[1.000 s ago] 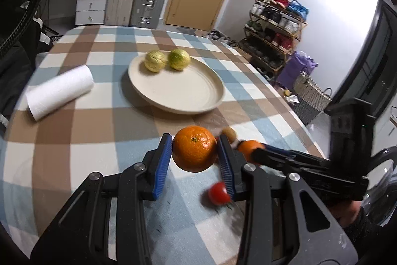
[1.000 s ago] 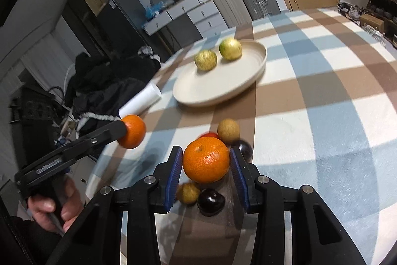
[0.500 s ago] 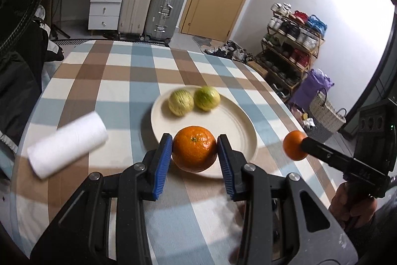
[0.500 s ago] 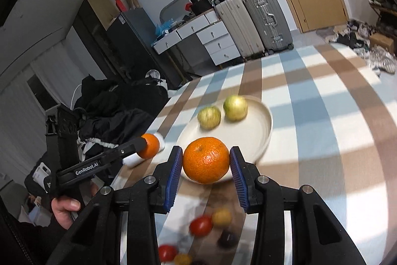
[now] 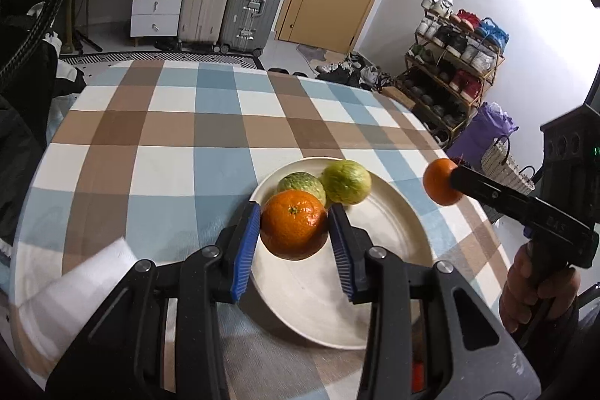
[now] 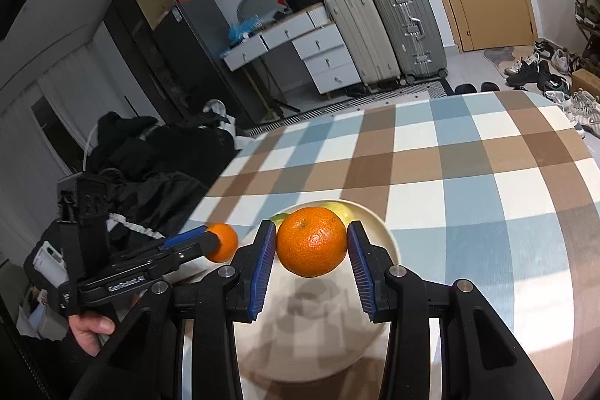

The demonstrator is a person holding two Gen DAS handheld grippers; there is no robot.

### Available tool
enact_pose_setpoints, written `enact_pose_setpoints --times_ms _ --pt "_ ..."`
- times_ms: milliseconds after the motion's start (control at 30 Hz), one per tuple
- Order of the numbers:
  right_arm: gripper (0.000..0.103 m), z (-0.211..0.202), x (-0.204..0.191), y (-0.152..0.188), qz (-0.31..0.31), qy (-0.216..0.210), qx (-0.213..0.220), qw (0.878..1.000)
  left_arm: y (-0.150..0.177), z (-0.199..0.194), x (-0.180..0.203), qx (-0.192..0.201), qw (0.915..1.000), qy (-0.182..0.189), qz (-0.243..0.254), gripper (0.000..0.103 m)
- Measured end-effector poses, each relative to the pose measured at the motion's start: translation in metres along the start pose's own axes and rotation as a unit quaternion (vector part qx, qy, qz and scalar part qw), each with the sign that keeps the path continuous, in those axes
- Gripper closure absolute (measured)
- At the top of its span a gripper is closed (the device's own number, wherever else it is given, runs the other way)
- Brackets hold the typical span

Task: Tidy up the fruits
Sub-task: 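Carry both oranges onto the white plate beside the citrus and open both tools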

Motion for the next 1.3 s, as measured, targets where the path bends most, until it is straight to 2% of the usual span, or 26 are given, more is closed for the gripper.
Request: enact_pose_setpoints --times_ms 300,833,967,1067,1233,1300 --pt "0.063 0.040 0.024 0.008 -0.017 0.035 -0.028 0.999 0.010 0.033 -0.013 -0.023 0.9997 0.005 -0.005 0.068" --pt "0.063 0.056 0.031 0.011 -0.032 0.061 -0.032 0.997 0.014 0.044 -0.012 -0.029 0.9996 0.004 0.003 0.068" --pt "0.060 0.056 0.029 0.009 -0.039 0.069 -0.028 0.996 0.012 0.043 -0.012 -0.024 0.9997 0.009 -0.003 0.068" --pt "0.052 0.050 0.025 0.006 -0.038 0.063 -0.019 0.997 0.006 0.035 -0.010 -0.010 0.9999 -0.003 0.008 0.068" --pt "0.051 0.024 0.017 -0.001 -0.034 0.059 0.003 0.998 0.001 0.018 -0.005 -0.005 0.9999 -0.010 0.011 0.067" --pt "0.041 0.005 0.012 -0.003 -0.034 0.057 0.018 0.998 0.001 0.008 -0.001 -0.001 0.9998 -0.014 0.014 0.067"
Point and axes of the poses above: each gripper's, at about its wrist camera, not at the fingertips, and z roughly the way its jaws point, x to its right, y to its underside, the point moved 10 cm from there along z, roughly the way its jaws point, and after that the axes turned 10 degrees about z, right-handed, at the moved point
